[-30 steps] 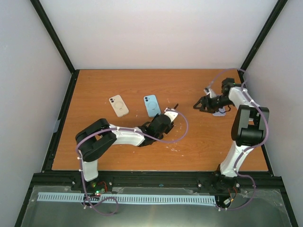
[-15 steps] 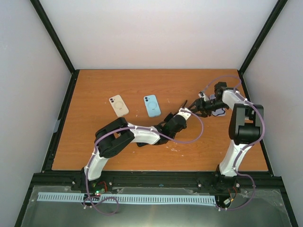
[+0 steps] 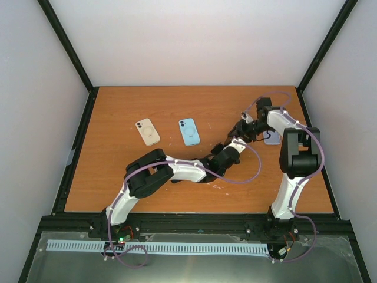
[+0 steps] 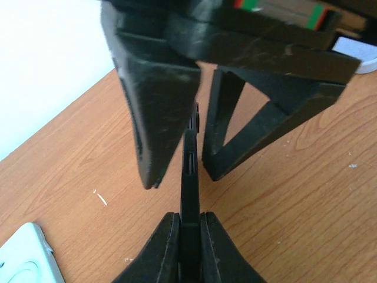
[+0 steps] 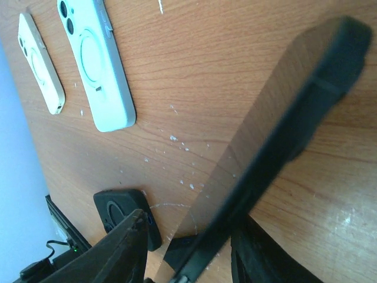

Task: Take the phone out of the phone case
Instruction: Place the phone at the center of the board.

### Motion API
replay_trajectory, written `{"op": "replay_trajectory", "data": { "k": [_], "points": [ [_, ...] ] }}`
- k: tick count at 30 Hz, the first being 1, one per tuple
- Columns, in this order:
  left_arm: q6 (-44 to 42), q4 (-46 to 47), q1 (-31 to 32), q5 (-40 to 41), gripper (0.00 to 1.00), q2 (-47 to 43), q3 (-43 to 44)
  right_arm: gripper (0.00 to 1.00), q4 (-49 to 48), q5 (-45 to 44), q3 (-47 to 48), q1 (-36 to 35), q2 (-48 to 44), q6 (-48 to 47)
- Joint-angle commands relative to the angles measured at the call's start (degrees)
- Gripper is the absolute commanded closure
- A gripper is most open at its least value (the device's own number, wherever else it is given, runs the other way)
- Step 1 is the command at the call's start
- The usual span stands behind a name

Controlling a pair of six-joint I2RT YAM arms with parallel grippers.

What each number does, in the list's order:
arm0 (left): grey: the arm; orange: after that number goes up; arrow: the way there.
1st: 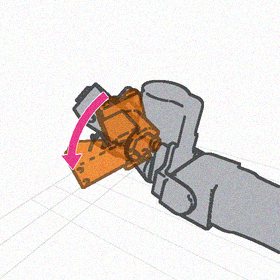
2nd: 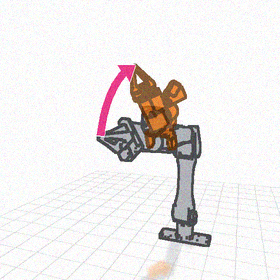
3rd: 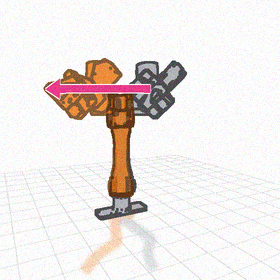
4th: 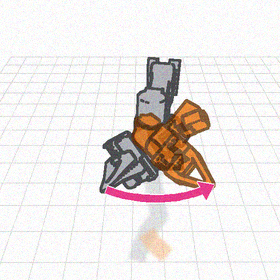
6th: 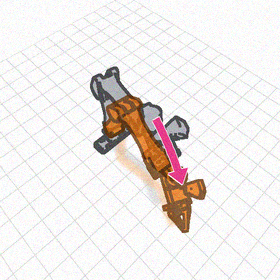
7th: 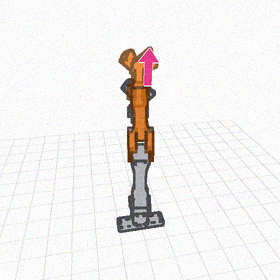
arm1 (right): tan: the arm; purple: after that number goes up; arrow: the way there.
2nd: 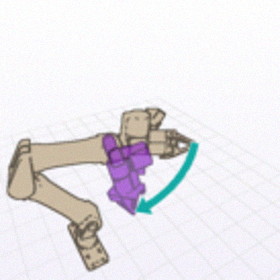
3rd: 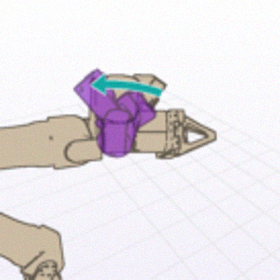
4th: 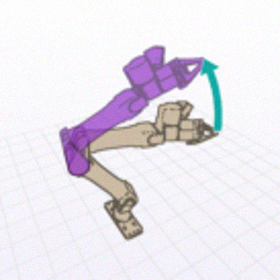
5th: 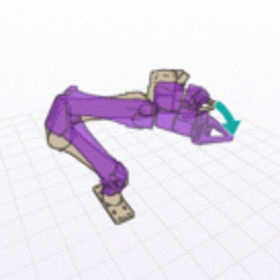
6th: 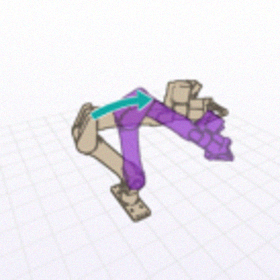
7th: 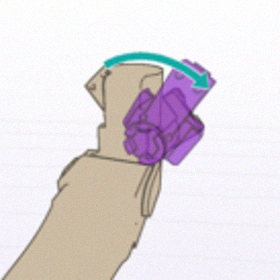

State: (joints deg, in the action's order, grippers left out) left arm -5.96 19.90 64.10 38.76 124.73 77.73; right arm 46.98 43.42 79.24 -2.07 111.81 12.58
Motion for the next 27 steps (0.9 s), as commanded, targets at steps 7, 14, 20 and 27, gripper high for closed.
{"op": "replay_trajectory", "data": {
  "k": [7, 14, 20, 27],
  "points": [
    [-3.6, -0.6, 1.6, -0.1, 0.95, 1.8, 3.1, 0.77, -2.2, -2.0, 1.0, -1.2, 1.4, 3.5],
    [-4.8, 0.1, 1.7, -0.9, 0.86, 1.5, 2.1, 0.96, -2.2, -1.8, 0.5, -1.2, 1.3, 4.5],
    [-4.6, 4.9, 1.7, 0.8, 0.43, -1.2, -2.1, 0.97, -2.2, -2.1, 0.8, -0.7, 1.6, 3.2],
    [0.2, 6.6, 1.1, -1.0, 0.27, -13.2, -12.6, 0.97, -1.0, 0.2, 4.6, 3.8, 3.2, -3.7]
  ]
}}
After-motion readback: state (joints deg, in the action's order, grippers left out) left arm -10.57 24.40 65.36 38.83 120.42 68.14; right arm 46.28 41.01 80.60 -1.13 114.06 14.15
